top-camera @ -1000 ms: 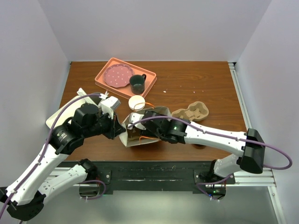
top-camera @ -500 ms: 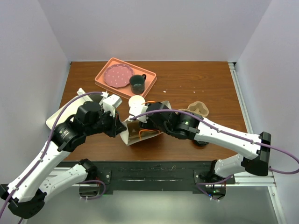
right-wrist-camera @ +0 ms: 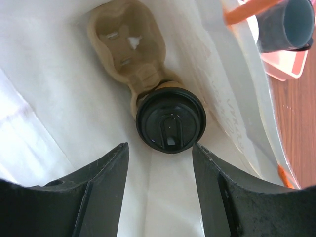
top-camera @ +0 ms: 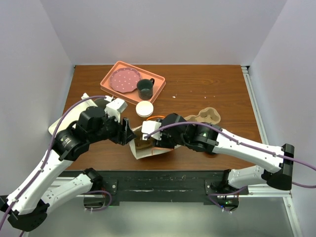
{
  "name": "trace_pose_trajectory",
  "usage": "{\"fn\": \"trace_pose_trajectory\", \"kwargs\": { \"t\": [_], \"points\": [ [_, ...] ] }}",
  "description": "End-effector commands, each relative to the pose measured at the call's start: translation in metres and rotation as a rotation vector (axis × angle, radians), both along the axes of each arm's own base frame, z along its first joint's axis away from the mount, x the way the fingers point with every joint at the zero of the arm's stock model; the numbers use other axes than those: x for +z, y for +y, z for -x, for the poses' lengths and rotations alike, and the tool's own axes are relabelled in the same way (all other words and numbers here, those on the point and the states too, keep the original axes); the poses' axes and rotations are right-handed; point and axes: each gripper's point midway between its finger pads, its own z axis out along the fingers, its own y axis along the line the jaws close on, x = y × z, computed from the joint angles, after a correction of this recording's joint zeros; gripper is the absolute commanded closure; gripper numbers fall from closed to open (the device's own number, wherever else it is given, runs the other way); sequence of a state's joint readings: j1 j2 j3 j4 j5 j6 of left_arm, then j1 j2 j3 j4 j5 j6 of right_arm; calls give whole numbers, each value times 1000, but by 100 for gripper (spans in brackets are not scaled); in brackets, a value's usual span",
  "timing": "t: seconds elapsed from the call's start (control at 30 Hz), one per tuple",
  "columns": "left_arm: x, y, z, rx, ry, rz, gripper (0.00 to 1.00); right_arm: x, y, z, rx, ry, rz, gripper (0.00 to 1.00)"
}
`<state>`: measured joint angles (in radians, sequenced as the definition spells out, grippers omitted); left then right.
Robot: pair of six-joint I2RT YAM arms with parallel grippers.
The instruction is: Pack the takeout coffee
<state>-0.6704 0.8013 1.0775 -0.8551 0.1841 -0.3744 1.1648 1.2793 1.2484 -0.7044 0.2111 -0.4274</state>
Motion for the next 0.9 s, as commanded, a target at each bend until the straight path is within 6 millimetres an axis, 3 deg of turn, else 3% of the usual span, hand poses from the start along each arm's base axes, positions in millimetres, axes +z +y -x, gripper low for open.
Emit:
{"fn": "trace_pose_trajectory", "kwargs": {
  "t": [0.0,0.33,0.63,0.87],
  "points": [
    [25,0,-6,20,-62,30,43,7,-5,9,65,-8,-4,43],
    [22,-7,1,-39,-37,36,41,0,-11,17,75,6,1,47],
    [28,-4,5,-49,-47,30,41,-15,-19,25,91,24,23,50],
    [22,-2,6,-40,-16,12,41,-18,-21,27,101,22,24,50]
  ]
}}
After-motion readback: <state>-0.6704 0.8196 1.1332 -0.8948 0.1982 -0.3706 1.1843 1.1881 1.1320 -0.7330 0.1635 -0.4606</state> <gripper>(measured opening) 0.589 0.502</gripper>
